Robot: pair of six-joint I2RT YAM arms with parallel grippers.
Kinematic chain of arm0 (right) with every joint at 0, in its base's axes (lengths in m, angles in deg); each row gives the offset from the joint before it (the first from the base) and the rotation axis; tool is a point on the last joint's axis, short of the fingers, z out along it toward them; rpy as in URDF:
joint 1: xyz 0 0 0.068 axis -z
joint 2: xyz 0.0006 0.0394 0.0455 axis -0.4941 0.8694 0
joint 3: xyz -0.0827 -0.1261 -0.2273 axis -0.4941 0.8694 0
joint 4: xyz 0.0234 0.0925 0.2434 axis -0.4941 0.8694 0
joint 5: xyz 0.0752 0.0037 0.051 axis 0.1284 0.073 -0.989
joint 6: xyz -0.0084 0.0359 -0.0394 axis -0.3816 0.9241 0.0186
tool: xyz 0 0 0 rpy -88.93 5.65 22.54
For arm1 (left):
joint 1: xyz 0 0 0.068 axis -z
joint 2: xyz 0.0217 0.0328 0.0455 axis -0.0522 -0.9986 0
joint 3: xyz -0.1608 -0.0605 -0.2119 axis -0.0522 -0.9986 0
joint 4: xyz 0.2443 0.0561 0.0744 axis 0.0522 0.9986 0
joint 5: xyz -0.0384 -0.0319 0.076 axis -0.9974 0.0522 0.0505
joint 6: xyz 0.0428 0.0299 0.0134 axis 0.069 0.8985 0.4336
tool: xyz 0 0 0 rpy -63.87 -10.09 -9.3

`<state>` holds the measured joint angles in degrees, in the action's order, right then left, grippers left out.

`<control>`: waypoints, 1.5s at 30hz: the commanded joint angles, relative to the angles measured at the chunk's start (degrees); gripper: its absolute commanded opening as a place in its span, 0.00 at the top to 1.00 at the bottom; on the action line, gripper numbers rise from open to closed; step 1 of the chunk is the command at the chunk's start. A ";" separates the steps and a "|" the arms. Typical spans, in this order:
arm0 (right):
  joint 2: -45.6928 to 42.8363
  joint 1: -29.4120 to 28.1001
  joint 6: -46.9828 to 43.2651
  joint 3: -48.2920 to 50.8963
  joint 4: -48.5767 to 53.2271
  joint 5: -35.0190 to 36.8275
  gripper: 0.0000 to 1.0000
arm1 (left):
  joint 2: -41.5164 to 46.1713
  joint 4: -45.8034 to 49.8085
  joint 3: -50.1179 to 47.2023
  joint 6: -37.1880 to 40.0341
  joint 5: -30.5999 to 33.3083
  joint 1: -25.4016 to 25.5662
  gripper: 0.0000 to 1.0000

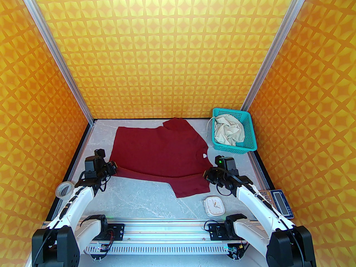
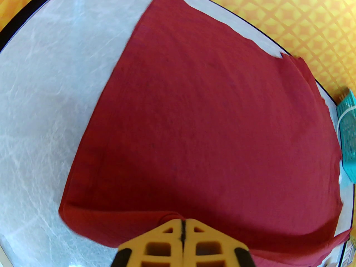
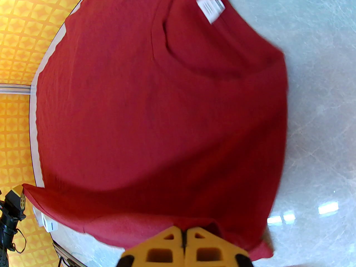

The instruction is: Fold and stack the mixed laundry pile

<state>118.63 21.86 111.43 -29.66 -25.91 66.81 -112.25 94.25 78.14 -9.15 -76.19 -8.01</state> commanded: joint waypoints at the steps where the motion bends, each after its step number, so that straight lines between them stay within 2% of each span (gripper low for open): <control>1: 0.83 -0.07 -1.47 -2.33 3.72 2.05 1.00 | 1.06 4.93 -0.89 -4.90 2.90 -0.43 1.00; 5: -0.71 -0.37 -2.11 -2.30 7.60 2.28 1.00 | 5.06 9.98 -3.44 -7.77 3.01 -0.37 1.00; 11: -3.97 -0.84 -2.36 -1.76 13.28 2.57 1.00 | 17.24 19.61 -5.99 -9.96 5.33 -0.36 1.00; 13: -4.67 -1.23 -2.57 -1.86 14.97 2.62 1.00 | 19.73 22.96 -5.98 -13.02 8.77 -0.35 0.94; 15: -5.45 -1.81 -2.65 -2.16 16.96 2.53 0.93 | 21.79 26.34 -5.95 -16.20 11.76 -0.35 0.81; 17: -6.22 -2.33 -2.88 -2.57 18.60 2.34 0.77 | 24.28 28.55 -6.41 -18.29 13.09 -0.35 0.58; 18: -6.73 -2.52 -3.02 -3.07 19.67 2.36 0.70 | 25.91 29.46 -6.58 -19.30 13.57 -0.37 0.54; 21: -8.60 -2.84 -3.54 -5.52 23.01 3.07 0.57 | 29.93 31.63 -5.93 -20.65 14.55 -0.35 0.48; 24: -9.18 -3.02 -4.13 -9.06 25.19 4.17 0.51 | 32.28 34.35 -3.30 -20.44 17.99 -0.40 0.47; 26: -8.21 -4.12 -3.83 -10.82 24.39 3.83 0.51 | 31.52 32.60 -1.75 -18.05 17.87 -0.39 0.50; 29: -3.72 -8.78 -3.68 -14.13 21.79 8.19 0.49 | 23.83 27.50 2.50 -13.43 13.70 0.50 0.51; 34: 11.86 -17.09 -7.37 -23.12 14.97 16.98 0.45 | 2.83 16.56 11.04 -7.62 11.02 8.78 0.48; 39: 30.79 -17.35 -12.91 -35.23 9.92 22.08 0.43 | -18.73 6.43 21.10 -6.48 8.68 10.12 0.52; 45: 49.06 -15.75 -16.93 -50.13 10.91 24.08 0.43 | -40.18 5.30 36.27 -5.12 6.38 10.11 0.53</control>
<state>162.30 4.94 98.08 -74.51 -14.52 87.68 -146.21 102.42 108.89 -16.45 -67.36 1.91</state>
